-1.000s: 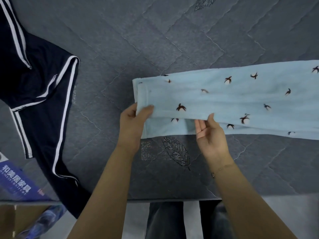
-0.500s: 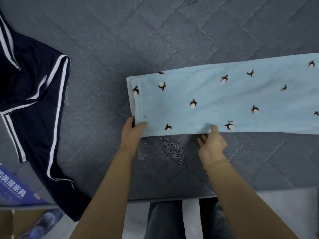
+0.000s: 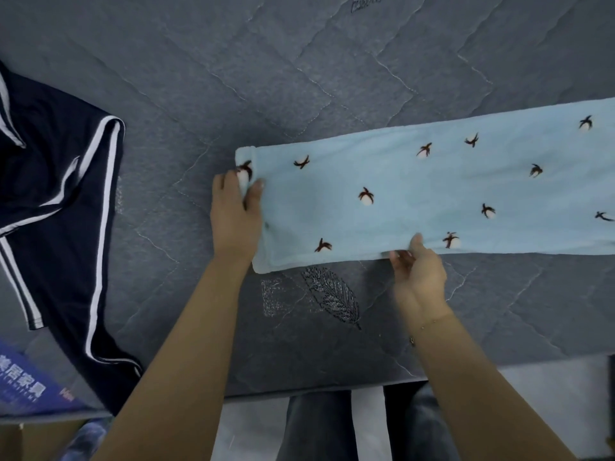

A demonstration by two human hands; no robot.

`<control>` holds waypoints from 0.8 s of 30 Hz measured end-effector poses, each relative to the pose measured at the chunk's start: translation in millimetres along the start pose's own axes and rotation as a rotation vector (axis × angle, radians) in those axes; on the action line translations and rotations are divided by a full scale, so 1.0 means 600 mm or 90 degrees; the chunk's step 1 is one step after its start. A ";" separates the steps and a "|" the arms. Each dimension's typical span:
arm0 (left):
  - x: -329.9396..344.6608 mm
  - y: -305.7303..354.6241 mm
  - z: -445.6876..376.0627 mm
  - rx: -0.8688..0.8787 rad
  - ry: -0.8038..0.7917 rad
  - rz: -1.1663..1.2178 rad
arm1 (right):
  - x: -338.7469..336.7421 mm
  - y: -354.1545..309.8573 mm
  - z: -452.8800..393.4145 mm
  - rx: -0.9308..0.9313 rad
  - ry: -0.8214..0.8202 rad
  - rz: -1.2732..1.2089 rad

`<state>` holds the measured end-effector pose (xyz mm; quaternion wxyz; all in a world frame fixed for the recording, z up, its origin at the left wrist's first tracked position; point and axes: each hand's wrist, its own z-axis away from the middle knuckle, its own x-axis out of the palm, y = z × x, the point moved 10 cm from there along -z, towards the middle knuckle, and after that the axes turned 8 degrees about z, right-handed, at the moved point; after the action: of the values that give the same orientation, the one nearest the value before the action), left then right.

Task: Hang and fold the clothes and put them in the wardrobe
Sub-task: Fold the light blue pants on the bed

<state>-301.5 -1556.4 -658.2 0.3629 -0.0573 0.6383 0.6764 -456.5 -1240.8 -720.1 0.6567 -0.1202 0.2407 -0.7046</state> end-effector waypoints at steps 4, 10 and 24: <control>0.001 -0.007 -0.014 0.027 -0.007 -0.032 | 0.025 0.014 0.000 0.111 -0.128 -0.124; 0.021 -0.092 0.023 -0.172 -0.046 0.020 | -0.002 0.062 -0.028 0.131 -0.103 -0.015; 0.021 -0.148 0.164 -0.275 -0.168 -0.104 | 0.030 0.108 0.027 0.090 -0.207 0.432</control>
<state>-222.8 -1468.9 -720.7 0.4757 -0.0965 0.4194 0.7671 -394.5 -1263.1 -741.4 0.8889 -0.0981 0.1104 -0.4336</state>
